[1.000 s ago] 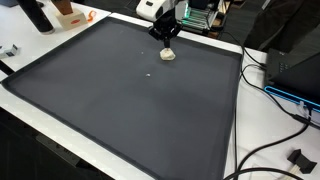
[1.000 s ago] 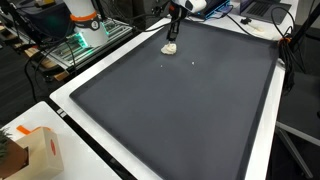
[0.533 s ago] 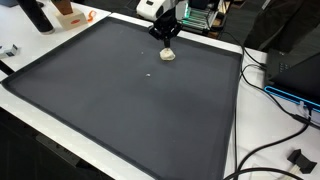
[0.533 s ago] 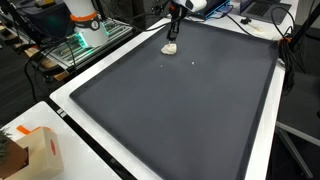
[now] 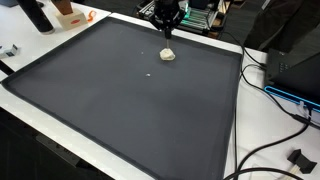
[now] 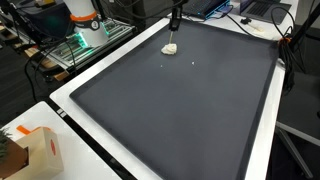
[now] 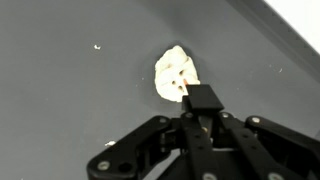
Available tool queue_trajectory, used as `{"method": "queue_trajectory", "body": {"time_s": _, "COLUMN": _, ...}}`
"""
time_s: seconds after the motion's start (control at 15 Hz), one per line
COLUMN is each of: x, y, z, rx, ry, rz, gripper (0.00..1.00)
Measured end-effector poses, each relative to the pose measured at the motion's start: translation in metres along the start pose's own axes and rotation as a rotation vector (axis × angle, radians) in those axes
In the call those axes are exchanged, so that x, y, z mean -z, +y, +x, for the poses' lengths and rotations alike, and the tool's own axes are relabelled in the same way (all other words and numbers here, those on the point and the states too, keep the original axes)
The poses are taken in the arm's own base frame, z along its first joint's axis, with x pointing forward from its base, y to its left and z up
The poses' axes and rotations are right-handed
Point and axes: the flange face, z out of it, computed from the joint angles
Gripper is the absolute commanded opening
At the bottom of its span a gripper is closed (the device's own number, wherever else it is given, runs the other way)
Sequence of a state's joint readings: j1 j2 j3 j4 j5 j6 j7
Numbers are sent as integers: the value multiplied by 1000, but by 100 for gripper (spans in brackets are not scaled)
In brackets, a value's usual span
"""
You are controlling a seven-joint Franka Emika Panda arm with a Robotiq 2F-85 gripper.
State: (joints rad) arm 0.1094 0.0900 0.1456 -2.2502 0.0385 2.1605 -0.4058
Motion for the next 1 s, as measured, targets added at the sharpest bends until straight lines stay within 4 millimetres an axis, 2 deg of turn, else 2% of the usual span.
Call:
{"method": "queue_trajectory", "body": {"time_s": 0.53, "x": 60, "y": -16, "z": -12, "rx": 25, "ry": 48, "rz": -39, "gripper": 3}}
{"method": "queue_trajectory", "body": {"time_s": 0.93, "x": 80, "y": -21, "z": -14, "rx": 30, "ry": 64, "rz": -51, "gripper": 3}}
{"method": "queue_trajectory", "body": {"time_s": 1.0, "x": 81, "y": -21, "z": -14, "rx": 32, "ry": 65, "rz": -52, "gripper": 13}}
